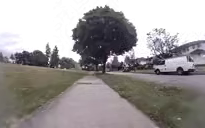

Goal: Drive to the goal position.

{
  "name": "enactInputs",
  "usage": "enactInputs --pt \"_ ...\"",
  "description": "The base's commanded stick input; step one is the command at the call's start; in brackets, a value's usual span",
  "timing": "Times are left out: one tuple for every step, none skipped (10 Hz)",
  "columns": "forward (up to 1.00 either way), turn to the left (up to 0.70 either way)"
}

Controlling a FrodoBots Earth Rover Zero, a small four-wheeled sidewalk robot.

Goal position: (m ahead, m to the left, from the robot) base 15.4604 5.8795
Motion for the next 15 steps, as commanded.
enactInputs --pt "0.70 0.00" --pt "0.70 0.00" --pt "0.70 0.00" --pt "0.70 0.00" --pt "0.70 0.00" --pt "0.70 0.00" --pt "0.70 0.00" --pt "0.70 -0.02" --pt "0.70 -0.17" --pt "0.70 -0.32" --pt "0.70 -0.09" --pt "0.70 0.00" --pt "0.70 0.00" --pt "0.70 0.00" --pt "0.70 0.00"
